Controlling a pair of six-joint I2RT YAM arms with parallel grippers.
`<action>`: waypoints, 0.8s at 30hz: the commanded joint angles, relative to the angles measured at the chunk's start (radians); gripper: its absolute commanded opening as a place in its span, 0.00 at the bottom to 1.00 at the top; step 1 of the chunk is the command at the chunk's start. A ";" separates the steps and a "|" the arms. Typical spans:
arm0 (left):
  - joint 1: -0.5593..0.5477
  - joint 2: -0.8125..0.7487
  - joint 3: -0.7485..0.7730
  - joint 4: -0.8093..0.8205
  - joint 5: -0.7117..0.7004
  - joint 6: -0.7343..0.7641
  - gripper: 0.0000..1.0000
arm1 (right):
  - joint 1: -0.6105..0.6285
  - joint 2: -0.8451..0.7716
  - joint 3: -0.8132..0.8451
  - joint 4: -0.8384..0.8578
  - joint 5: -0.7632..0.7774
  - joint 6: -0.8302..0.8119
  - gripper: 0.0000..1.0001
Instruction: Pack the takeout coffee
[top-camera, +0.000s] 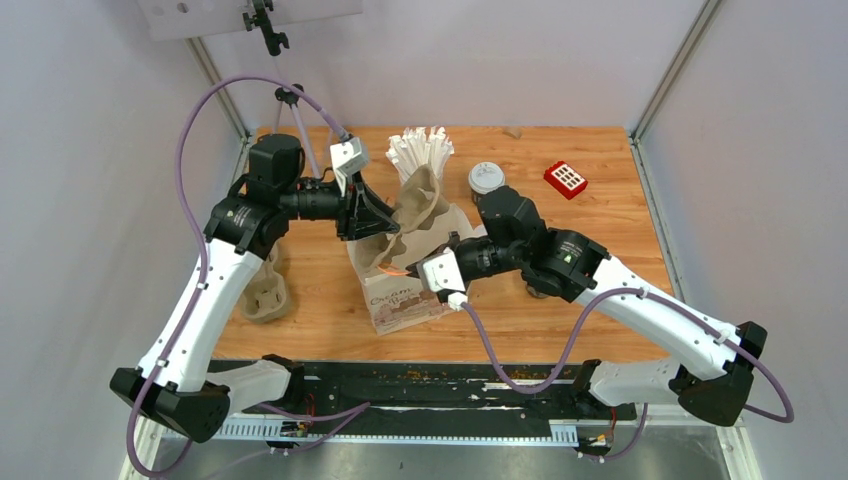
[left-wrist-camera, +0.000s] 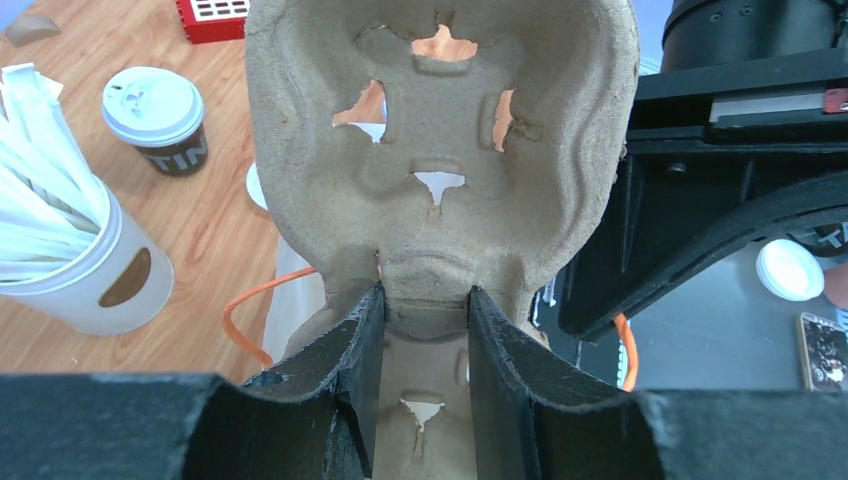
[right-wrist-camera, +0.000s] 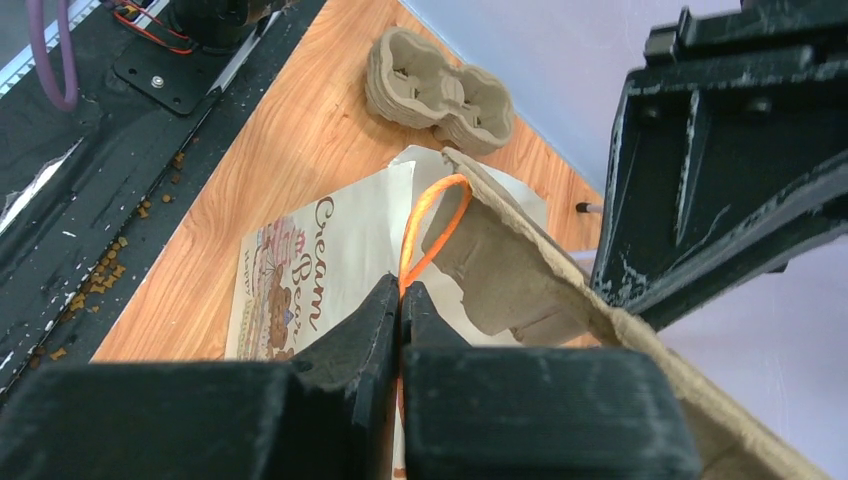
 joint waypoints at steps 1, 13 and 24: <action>-0.027 0.020 0.007 -0.002 -0.044 0.054 0.28 | 0.005 -0.027 -0.001 -0.022 -0.090 -0.065 0.00; -0.047 0.025 -0.060 -0.050 -0.120 0.152 0.28 | 0.004 -0.035 -0.016 -0.056 -0.141 -0.142 0.00; -0.065 0.015 -0.097 -0.155 -0.186 0.234 0.28 | 0.004 -0.051 -0.050 -0.013 -0.054 -0.130 0.00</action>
